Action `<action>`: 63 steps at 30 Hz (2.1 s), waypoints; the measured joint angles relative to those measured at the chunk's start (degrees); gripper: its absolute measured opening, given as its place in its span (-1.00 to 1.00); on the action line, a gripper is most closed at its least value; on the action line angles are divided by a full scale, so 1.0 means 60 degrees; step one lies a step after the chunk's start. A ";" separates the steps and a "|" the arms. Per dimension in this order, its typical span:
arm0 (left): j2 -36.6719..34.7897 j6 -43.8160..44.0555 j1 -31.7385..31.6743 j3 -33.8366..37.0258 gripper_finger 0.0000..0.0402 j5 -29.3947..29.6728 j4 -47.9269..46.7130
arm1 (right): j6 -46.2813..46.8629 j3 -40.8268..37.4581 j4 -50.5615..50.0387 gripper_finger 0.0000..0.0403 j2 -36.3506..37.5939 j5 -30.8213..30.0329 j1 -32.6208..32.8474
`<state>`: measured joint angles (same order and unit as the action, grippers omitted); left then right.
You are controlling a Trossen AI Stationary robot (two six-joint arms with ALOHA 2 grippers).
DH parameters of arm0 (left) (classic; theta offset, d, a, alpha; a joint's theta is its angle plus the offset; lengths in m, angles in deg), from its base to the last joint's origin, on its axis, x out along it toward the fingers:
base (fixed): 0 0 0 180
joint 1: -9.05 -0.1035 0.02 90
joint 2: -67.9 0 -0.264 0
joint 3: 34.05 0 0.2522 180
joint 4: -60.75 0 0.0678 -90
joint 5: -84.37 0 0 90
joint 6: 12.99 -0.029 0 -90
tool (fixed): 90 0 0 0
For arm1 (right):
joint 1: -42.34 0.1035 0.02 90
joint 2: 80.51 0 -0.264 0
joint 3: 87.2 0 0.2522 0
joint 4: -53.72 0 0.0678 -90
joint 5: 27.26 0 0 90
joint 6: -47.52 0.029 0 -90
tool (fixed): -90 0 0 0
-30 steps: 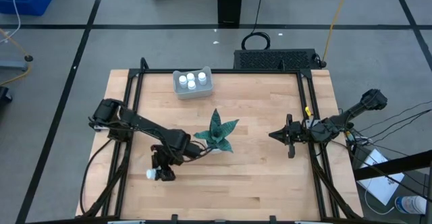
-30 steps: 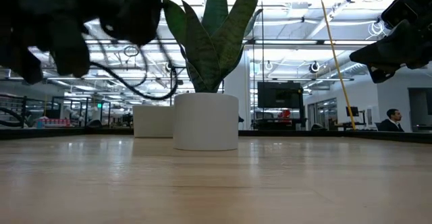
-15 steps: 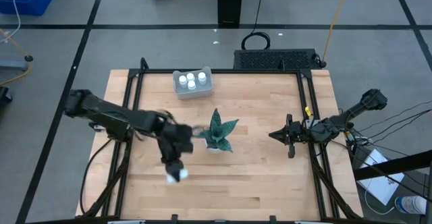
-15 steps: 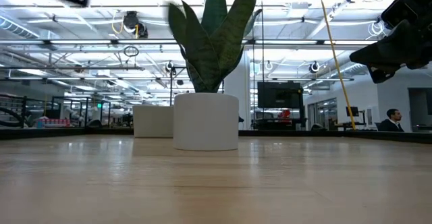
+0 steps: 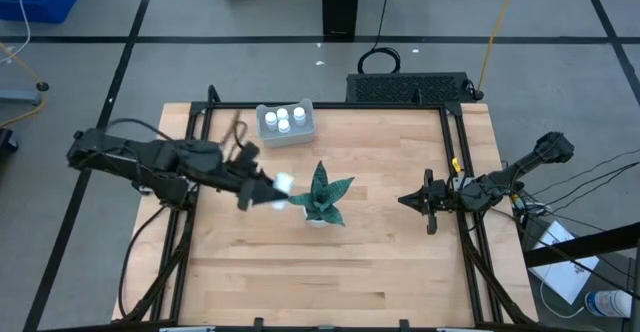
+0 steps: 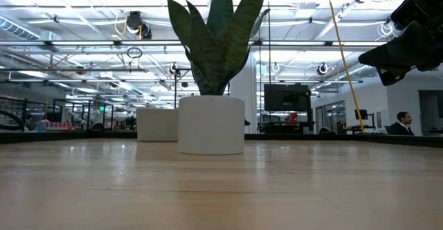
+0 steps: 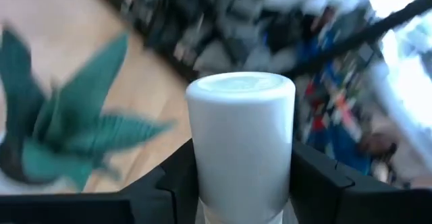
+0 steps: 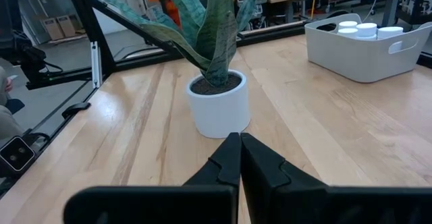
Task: Pick and place pill bottles into a basket
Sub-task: Put the white medicine bottle into the gray bin
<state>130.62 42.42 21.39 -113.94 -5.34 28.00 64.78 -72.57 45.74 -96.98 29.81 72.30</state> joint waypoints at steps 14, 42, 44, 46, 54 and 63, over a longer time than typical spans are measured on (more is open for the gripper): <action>-0.0319 -0.0892 -0.0727 0.0000 -0.07 0.3424 0.5738 | -0.1747 -0.0001 0.0164 -1.00 -0.0029 -0.0279 -0.0063; 0.2012 0.0058 -0.2018 -0.0011 -0.02 0.5159 0.8706 | 0.3422 0.3554 0.8384 -0.95 -0.3793 -0.0725 -0.1392; 0.2300 0.0121 -0.2018 -0.0009 -0.02 0.5094 0.8859 | 0.3720 0.4199 0.8667 -0.85 -0.4628 -0.0745 -0.1668; 0.2633 0.0134 -0.2018 -0.0004 -0.07 0.5029 0.9107 | 0.4125 0.4775 0.8949 -0.70 -0.5420 -0.0695 -0.1990; 0.3457 0.0058 -0.2018 0.0004 -0.11 0.5164 0.9410 | 0.7570 0.6109 0.9038 0.14 -0.7876 -0.1035 -0.2973; 0.3591 -0.0309 -0.2018 0.0004 -0.05 0.5308 0.9243 | 1.0242 0.7481 0.9462 0.57 -0.9816 -0.1031 -0.3426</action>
<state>152.17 40.57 9.28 -113.91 26.51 83.45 126.23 -27.69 102.51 -155.87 23.63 51.74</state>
